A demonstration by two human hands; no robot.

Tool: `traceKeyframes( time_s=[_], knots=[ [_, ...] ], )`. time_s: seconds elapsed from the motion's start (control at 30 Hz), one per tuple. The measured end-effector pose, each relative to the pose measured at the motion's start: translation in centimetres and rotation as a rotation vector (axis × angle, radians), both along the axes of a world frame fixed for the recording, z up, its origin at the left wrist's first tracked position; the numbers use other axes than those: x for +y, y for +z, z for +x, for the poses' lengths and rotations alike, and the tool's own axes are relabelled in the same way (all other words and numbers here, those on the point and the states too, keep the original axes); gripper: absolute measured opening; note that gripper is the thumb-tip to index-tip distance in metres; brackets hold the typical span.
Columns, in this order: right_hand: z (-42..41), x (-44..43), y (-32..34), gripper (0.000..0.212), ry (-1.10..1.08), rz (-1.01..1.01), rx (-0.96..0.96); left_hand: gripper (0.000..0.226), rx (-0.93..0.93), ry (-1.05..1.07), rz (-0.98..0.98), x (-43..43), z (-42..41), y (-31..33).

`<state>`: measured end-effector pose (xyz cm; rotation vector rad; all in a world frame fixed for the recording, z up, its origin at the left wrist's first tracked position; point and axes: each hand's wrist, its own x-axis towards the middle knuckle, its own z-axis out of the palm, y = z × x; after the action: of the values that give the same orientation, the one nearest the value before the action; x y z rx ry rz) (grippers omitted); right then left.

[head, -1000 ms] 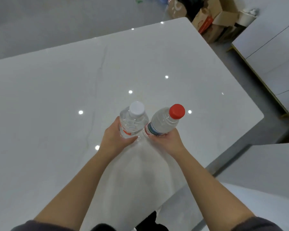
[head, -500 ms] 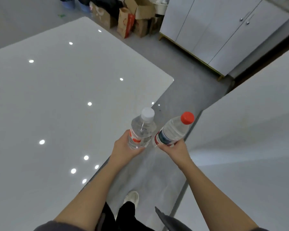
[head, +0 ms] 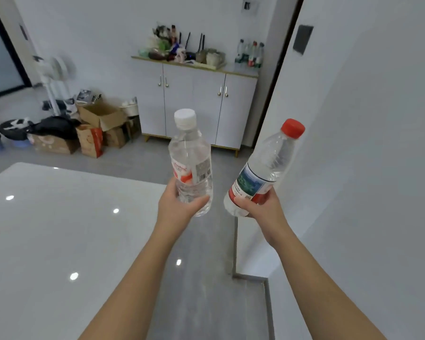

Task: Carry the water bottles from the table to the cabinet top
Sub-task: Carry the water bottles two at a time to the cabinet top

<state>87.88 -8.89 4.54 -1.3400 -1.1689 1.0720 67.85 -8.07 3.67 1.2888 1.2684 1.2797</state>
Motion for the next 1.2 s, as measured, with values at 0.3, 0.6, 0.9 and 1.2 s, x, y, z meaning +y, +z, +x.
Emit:
traceKeyframes(
  time_s=[0.3, 0.6, 0.9, 1.2],
  knots=[
    [-0.2, 2.9, 10.1, 0.053, -0.068, 0.226, -0.001, 0.045, -0.166, -0.085, 0.187, 4.0, 0.7, 9.2],
    [-1.6, 5.0, 13.8, 0.068, -0.109, 0.283, -0.061, 0.044, -0.182, -0.151, 0.227, 7.2, -0.4, 13.5],
    [-1.8, 10.4, 14.7, 0.062, -0.169, 0.293, -0.095, 0.043, -0.231, -0.221, 0.225, 12.6, 0.5, 15.2],
    [0.3, 22.0, 14.2, 0.062, -0.153, 0.343, -0.066, 0.043, -0.214, -0.213, 0.217, 23.5, 3.6, 15.2]
  ],
)
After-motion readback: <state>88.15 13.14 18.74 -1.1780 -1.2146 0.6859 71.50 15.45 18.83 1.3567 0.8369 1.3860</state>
